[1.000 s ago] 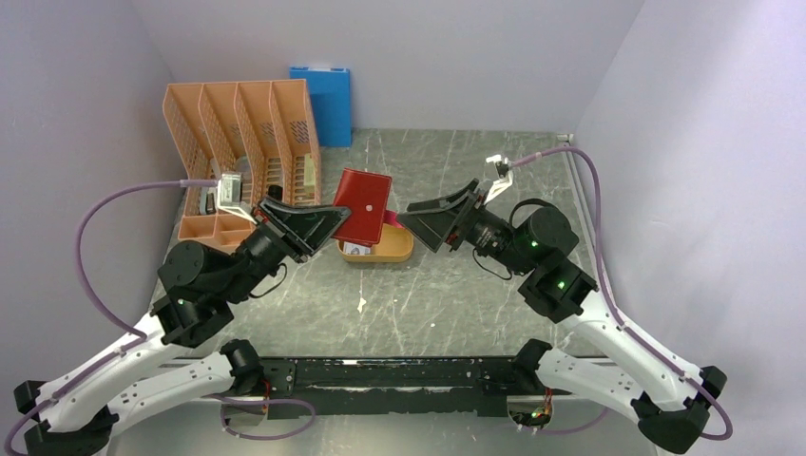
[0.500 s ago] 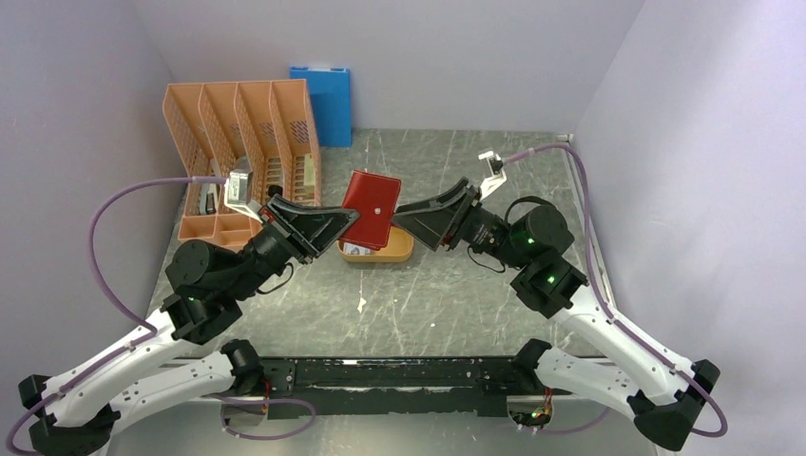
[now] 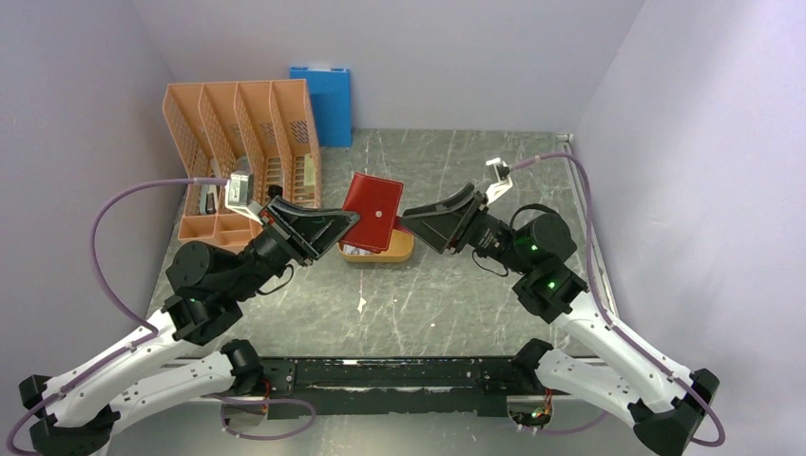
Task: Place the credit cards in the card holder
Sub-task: Open the card holder.
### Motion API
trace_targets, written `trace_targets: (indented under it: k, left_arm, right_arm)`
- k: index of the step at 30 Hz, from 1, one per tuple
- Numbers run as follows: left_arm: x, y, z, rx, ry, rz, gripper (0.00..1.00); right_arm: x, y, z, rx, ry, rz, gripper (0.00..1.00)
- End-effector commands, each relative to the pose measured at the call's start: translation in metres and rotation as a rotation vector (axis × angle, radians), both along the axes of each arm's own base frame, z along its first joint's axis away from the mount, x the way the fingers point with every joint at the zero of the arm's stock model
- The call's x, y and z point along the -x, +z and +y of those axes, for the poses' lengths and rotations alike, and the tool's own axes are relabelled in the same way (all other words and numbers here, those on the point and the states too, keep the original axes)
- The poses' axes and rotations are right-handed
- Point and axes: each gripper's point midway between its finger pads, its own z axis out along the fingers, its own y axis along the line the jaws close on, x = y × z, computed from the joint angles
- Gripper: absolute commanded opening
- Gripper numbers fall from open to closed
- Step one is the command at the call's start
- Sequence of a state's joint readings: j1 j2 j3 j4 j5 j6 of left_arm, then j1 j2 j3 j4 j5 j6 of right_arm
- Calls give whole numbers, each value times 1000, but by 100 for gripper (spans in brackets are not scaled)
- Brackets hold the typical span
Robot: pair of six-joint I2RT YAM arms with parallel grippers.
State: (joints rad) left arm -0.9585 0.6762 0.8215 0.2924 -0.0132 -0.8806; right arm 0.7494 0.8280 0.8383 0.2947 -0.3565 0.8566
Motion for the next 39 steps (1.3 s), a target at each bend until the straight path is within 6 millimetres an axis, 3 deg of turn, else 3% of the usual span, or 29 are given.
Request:
trace_targets:
  k: [1, 7, 19, 23, 30, 33, 39]
  left_arm:
    - [10, 15, 3, 47, -36, -34, 5]
    - [13, 14, -1, 60, -66, -33, 5]
    - [10, 0, -23, 12, -128, -10, 5]
    - [6, -8, -28, -1, -124, 4, 5]
    - [-6, -32, -37, -79, -90, 43, 5]
    - [-12, -44, -39, -109, -70, 59, 5]
    - [-20, -63, -36, -160, -14, 80, 35]
  right_arm:
    - [8, 14, 1, -47, 53, -36, 54]
    - [15, 19, 7, -60, 117, -48, 54]
    - [32, 25, 16, -87, 253, -86, 44]
    - [34, 23, 15, -83, 259, -93, 32]
    - [40, 20, 10, -43, 249, -123, 1]
    - [38, 16, 8, -13, 220, -121, 0]
    - [29, 1, 1, 77, 132, -104, 0]
